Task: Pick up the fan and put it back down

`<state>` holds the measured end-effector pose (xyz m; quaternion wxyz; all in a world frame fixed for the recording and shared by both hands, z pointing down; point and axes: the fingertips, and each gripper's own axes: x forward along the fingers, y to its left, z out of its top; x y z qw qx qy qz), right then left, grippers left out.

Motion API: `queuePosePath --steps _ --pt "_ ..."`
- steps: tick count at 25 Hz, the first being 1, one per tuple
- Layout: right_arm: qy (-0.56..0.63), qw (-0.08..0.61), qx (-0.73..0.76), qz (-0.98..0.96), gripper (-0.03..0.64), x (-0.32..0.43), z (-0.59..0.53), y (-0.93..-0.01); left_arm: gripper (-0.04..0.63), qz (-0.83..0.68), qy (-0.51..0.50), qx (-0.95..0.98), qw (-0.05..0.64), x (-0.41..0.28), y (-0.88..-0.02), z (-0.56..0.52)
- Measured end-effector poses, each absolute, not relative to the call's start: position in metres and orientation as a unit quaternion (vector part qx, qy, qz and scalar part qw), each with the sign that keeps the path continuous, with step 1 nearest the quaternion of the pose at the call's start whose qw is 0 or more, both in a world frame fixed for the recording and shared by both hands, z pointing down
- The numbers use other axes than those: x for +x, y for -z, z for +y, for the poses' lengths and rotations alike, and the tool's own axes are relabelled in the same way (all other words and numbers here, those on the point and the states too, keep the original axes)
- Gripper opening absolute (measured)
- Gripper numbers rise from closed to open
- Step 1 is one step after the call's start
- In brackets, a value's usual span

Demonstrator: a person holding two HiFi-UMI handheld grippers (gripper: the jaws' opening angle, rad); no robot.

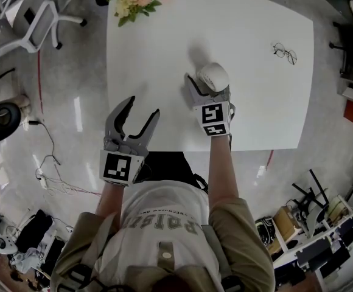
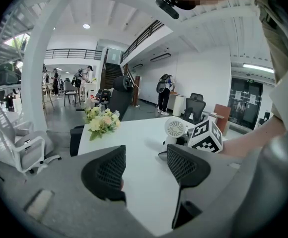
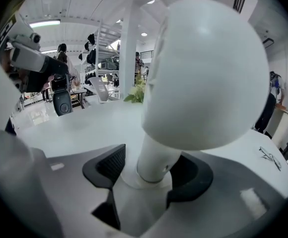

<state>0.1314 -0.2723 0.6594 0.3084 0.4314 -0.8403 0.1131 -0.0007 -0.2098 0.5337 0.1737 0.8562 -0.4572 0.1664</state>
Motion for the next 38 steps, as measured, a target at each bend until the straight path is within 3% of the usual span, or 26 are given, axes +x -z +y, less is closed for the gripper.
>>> queuePosePath --steps 15,38 --pt "-0.139 0.24 0.489 -0.827 0.281 0.16 -0.242 -0.624 0.273 -0.464 -0.167 0.854 0.167 -0.01 -0.523 -0.203" --pt "-0.061 0.066 0.59 -0.803 0.285 0.24 -0.142 -0.426 0.273 -0.501 -0.098 0.857 0.065 -0.01 -0.398 -0.185"
